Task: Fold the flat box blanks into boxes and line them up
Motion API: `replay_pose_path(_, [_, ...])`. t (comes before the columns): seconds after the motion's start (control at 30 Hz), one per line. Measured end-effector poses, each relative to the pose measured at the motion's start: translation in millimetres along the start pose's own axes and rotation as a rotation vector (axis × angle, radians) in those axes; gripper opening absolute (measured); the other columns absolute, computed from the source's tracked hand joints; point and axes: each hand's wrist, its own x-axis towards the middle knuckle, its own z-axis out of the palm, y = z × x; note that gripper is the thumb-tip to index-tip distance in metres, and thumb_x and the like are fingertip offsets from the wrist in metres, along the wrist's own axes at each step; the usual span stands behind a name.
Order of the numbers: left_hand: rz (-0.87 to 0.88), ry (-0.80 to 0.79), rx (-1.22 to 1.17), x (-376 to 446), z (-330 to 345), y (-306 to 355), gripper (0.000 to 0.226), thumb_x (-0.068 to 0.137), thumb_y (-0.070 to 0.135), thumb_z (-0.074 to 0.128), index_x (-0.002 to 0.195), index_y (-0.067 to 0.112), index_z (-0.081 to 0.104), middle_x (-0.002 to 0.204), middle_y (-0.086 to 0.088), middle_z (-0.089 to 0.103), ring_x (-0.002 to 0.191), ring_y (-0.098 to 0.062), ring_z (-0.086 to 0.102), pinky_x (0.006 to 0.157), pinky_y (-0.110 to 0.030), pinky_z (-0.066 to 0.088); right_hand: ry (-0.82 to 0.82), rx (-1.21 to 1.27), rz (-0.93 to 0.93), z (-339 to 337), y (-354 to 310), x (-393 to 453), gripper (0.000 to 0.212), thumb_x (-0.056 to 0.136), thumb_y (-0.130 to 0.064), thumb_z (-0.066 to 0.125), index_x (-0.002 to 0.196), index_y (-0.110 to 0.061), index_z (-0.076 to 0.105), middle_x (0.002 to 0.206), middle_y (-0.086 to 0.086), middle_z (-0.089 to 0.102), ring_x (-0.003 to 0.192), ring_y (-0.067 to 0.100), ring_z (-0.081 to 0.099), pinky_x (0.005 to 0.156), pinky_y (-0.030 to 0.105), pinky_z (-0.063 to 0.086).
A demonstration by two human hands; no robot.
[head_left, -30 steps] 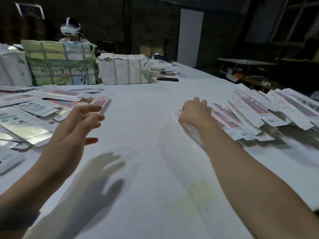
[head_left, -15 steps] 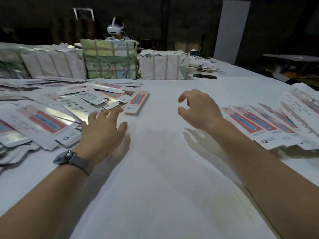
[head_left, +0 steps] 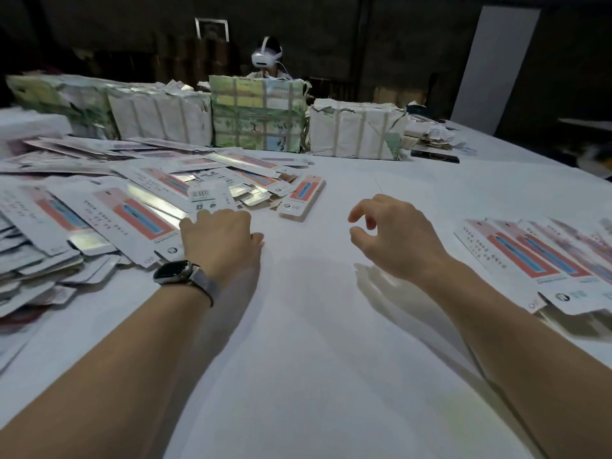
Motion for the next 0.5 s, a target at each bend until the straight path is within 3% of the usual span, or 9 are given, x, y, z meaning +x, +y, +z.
replay_pose_path(0.07, [-0.011,0.01,-0.012,2,0,-1,0.033,0.093,0.053,0.058,0.096,0.021,0.059,0.094,-0.003,0.059,0.099,-0.031,0.051,0.092,-0.046,0.039,0.008,0.0,-0.004,1,0,0,0.017,0.091,-0.031,0.057,0.106,-0.03,0.065,0.087,-0.012,0.05,0.085,0.014,0.048,0.072,0.031,0.037])
replay_pose_path(0.2, [-0.067,0.018,-0.135,4,8,-5,0.054,0.087,0.051,0.062,0.129,0.022,0.044,0.135,-0.013,0.041,0.118,-0.043,0.046,0.099,-0.049,0.04,0.021,0.006,-0.025,2,-4,-1,0.016,0.091,-0.031,0.058,0.104,-0.03,0.066,0.087,-0.011,0.053,0.085,0.012,0.048,0.071,0.031,0.039])
replay_pose_path(0.27, [-0.058,0.002,-0.267,7,10,-7,0.058,0.084,0.043,0.068,0.132,0.023,0.042,0.136,-0.013,0.039,0.114,-0.044,0.048,0.095,-0.047,0.042,0.021,0.011,-0.041,2,-7,-2,0.015,0.091,-0.031,0.057,0.104,-0.03,0.066,0.087,-0.012,0.054,0.085,0.012,0.047,0.072,0.031,0.039])
replay_pose_path(0.37, [-0.057,0.053,-0.518,10,9,-10,0.07,0.071,0.026,0.086,0.129,0.024,0.047,0.134,-0.01,0.034,0.119,-0.04,0.042,0.076,-0.038,0.048,0.043,0.035,-0.048,2,-10,-2,0.014,0.09,-0.03,0.058,0.102,-0.03,0.066,0.085,-0.011,0.054,0.082,0.012,0.048,0.071,0.03,0.039])
replay_pose_path(0.5, [-0.031,0.191,-0.773,8,0,-2,0.092,0.064,0.003,0.09,0.138,0.026,0.041,0.127,-0.003,0.027,0.112,-0.025,0.046,0.081,-0.021,0.049,0.067,0.084,-0.045,1,-11,-2,0.014,0.09,-0.028,0.059,0.101,-0.028,0.067,0.084,-0.01,0.057,0.081,0.013,0.05,0.071,0.031,0.041])
